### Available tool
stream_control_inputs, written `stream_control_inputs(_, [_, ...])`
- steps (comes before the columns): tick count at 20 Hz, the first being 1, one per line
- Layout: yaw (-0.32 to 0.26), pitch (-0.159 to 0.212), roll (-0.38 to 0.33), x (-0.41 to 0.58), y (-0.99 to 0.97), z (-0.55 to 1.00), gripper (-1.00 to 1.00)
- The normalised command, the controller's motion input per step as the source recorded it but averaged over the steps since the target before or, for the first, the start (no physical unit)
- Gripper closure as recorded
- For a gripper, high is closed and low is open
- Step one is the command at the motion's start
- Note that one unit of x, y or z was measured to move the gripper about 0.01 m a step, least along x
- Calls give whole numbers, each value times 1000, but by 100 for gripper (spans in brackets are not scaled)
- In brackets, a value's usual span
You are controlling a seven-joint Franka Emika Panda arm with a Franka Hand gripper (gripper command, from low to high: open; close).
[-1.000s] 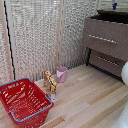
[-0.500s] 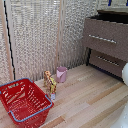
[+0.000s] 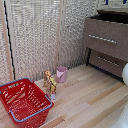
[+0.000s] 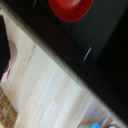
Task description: Transport the gripper mindfully toward the orange-red bowl and clasp it to elevate with ease. Ensure your robot's arm aligns efficiently with the top drawer's opening. Carefully slide the orange-red bowl into the designated spot with precision. After confirmation, withdraw the gripper gently. Close the drawer smoothly by transitioning the gripper to its handle.
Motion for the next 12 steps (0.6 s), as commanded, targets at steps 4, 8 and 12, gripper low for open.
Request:
stream_control_inputs(4, [136,58,-375,0,0,-107,-100])
stream_control_inputs(8, [111,78,-375,-1,39,-83,-100])
stream_control_inputs(12, [87,147,-375,-99,154,-44,-100])
